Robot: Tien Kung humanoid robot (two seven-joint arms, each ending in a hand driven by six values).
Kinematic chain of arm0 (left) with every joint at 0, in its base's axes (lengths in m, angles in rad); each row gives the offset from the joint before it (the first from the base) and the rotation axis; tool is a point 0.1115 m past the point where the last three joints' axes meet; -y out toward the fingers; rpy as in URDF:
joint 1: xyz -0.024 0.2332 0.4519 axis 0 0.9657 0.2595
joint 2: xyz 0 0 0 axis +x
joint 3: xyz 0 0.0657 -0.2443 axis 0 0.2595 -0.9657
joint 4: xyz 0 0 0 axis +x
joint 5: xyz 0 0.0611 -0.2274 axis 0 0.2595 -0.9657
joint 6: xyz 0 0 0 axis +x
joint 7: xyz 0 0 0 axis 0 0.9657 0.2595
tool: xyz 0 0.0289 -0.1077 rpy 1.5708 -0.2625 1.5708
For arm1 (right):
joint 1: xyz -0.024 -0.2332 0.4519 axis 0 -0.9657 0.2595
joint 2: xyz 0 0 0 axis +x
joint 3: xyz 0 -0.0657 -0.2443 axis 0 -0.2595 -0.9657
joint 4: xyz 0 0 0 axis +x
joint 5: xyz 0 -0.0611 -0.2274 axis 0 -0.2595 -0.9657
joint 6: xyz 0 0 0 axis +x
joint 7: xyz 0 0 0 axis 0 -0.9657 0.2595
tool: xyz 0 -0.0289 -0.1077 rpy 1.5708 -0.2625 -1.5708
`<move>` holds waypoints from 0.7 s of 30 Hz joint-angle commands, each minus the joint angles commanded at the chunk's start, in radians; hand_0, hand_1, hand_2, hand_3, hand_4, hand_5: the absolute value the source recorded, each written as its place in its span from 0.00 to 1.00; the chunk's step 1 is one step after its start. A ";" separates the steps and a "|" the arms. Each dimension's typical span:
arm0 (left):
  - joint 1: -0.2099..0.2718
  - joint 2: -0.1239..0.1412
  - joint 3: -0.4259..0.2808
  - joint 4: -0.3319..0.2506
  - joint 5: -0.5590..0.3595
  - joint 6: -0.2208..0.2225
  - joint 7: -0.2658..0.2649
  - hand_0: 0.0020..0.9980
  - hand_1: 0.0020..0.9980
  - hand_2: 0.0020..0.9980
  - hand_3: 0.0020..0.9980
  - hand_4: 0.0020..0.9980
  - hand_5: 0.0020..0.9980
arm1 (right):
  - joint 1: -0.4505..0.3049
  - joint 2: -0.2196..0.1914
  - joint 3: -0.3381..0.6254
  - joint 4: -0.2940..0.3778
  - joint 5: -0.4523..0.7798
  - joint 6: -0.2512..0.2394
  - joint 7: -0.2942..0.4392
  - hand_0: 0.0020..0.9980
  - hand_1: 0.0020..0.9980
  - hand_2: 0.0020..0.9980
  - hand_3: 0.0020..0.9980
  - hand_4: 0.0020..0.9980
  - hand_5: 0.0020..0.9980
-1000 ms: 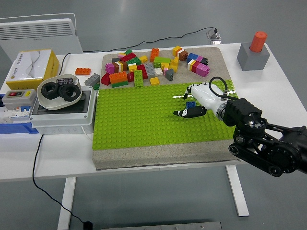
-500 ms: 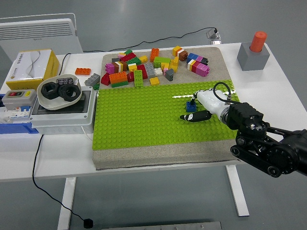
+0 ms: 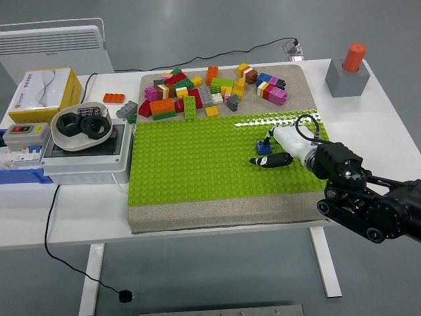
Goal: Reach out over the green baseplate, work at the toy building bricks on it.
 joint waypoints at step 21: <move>0.000 -0.003 -0.002 0.000 -0.002 0.003 -0.002 0.77 0.76 0.80 0.86 0.97 0.91 | -0.003 0.009 -0.022 -0.007 0.011 -0.004 0.008 0.97 0.89 0.91 0.65 0.85 0.71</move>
